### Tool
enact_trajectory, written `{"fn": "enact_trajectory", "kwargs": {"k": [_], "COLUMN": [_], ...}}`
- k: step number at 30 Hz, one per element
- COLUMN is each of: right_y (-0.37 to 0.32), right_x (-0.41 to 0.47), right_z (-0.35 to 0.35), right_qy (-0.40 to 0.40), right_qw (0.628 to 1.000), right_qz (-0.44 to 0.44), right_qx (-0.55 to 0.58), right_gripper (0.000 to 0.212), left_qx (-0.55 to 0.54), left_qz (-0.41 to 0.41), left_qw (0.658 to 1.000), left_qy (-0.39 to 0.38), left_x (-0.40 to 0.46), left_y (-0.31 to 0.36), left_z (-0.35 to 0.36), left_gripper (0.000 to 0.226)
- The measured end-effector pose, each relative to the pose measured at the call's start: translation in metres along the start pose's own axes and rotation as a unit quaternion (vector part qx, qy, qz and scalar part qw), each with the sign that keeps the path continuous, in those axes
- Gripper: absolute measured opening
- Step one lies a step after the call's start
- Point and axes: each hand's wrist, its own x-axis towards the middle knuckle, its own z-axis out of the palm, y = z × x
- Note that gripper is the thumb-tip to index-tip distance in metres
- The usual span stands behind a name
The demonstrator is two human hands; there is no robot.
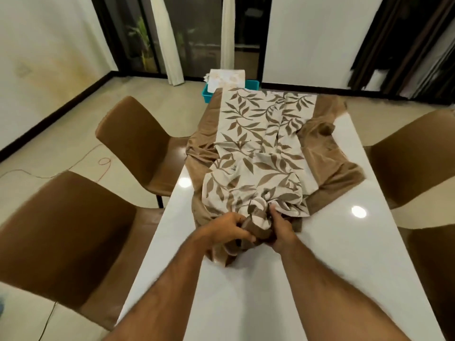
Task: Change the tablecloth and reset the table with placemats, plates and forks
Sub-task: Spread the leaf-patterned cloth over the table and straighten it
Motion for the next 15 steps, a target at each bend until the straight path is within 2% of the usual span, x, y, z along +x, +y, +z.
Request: {"fn": "enact_trajectory", "kwargs": {"k": [2,4,6,9,12,13,14,15], "right_y": [-0.012,-0.022,-0.031,-0.039,-0.05,-0.055,-0.061,-0.065], "right_x": [-0.008,-0.021,-0.035,-0.06,-0.085,-0.095,-0.102,-0.111], "right_z": [0.005,0.004,-0.001,-0.006,0.0,0.004,0.009,0.011], "right_qy": [0.013,0.038,0.062,0.1,0.137,0.132,0.12,0.1], "right_qw": [0.999,0.997,0.988,0.972,0.951,0.949,0.949,0.952], "right_qz": [-0.032,-0.073,-0.136,-0.203,-0.265,-0.277,-0.285,-0.285], "right_qx": [-0.001,-0.007,-0.029,-0.057,-0.076,-0.068,-0.058,-0.049], "right_gripper": [0.028,0.009,0.01,0.02,0.033,0.03,0.024,0.017], "left_qx": [0.037,0.083,0.115,0.134,0.196,0.179,0.122,0.04], "left_qz": [-0.042,-0.098,-0.146,-0.176,-0.109,-0.074,-0.044,-0.032], "left_qw": [0.998,0.991,0.982,0.966,0.94,0.947,0.967,0.988], "left_qy": [-0.029,-0.023,0.004,0.13,0.258,0.258,0.218,0.144], "left_x": [-0.011,-0.019,-0.025,-0.028,-0.029,-0.032,-0.035,-0.039], "left_y": [-0.006,-0.019,-0.034,-0.038,-0.011,0.003,0.017,0.031], "left_z": [-0.007,-0.012,-0.013,-0.007,0.008,0.017,0.027,0.039], "left_gripper": [0.026,0.043,0.061,0.057,0.045,0.043,0.044,0.049]}}
